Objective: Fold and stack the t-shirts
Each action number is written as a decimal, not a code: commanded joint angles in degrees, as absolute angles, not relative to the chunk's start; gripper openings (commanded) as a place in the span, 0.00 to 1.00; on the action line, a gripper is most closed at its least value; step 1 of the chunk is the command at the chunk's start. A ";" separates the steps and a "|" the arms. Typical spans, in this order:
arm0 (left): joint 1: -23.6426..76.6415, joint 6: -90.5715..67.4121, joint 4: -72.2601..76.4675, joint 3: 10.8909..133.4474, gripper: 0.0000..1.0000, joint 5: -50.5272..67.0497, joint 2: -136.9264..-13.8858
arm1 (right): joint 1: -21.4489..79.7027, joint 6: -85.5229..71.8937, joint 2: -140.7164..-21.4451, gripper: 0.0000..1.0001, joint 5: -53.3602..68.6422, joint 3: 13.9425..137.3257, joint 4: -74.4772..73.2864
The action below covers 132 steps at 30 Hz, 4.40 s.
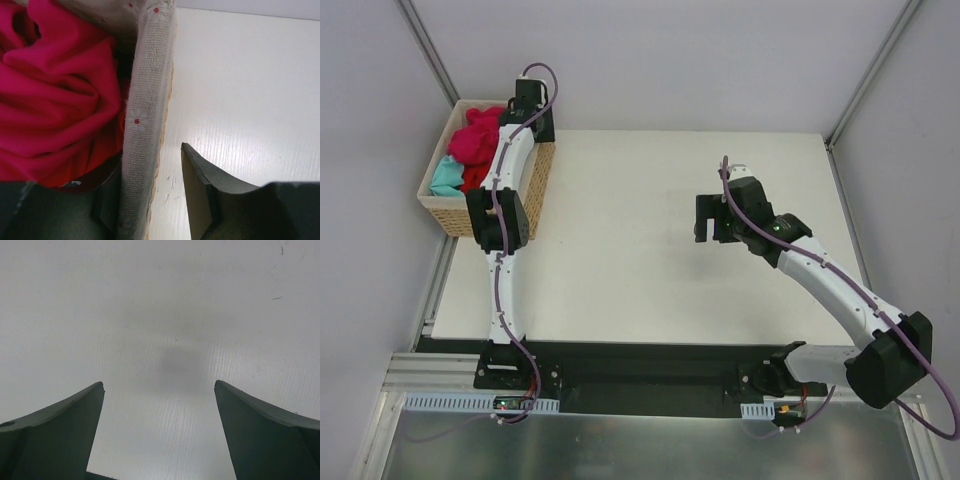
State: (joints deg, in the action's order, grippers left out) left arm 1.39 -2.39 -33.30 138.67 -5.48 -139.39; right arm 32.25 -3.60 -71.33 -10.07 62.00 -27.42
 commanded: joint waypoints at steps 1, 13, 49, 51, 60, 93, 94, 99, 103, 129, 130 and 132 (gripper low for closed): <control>0.35 -1.49 -30.85 139.92 0.90 -3.69 -134.84 | 32.78 -4.04 -70.40 0.96 -9.32 63.37 -26.02; 0.35 -0.53 -29.01 127.99 0.99 -9.41 -111.98 | 35.68 -4.04 -65.22 0.97 -9.58 64.07 -26.72; -8.88 -6.59 -28.04 132.54 0.00 -11.69 -127.01 | 37.61 -5.71 -67.33 0.97 -10.19 60.65 -24.70; -8.61 -6.85 -28.12 131.75 0.00 -11.17 -123.41 | 38.49 -5.80 -66.01 0.97 -11.07 60.30 -25.22; -1.33 -10.19 -28.12 130.70 0.00 7.99 -105.49 | 40.95 -6.33 -58.72 0.97 -13.18 58.19 -27.16; 37.88 -10.11 -11.34 95.01 0.99 -7.45 -108.74 | 42.01 -5.01 -50.71 0.97 -20.21 55.37 -33.92; 37.88 -9.93 -11.60 94.84 0.99 -8.60 -107.50 | 42.01 -4.75 -50.80 0.97 -20.56 55.20 -33.75; 37.71 -9.67 -21.94 99.48 0.99 -19.49 -97.41 | 42.10 -4.31 -51.15 0.97 -20.66 54.32 -32.61; 36.74 -14.23 -42.13 106.87 0.99 -29.68 -93.00 | 42.01 -4.83 -52.90 0.97 -19.25 53.53 -30.50; 13.37 -30.32 -48.25 69.44 0.99 -25.58 -72.95 | 42.98 -5.01 -51.85 0.97 -17.40 52.12 -29.44; 12.92 -30.50 -48.16 68.82 0.99 -26.10 -73.21 | 42.98 -4.92 -51.86 0.97 -17.32 52.21 -29.44; 11.26 -30.32 -47.38 67.68 0.99 -25.58 -74.70 | 42.98 -4.92 -51.77 0.97 -17.23 52.12 -29.44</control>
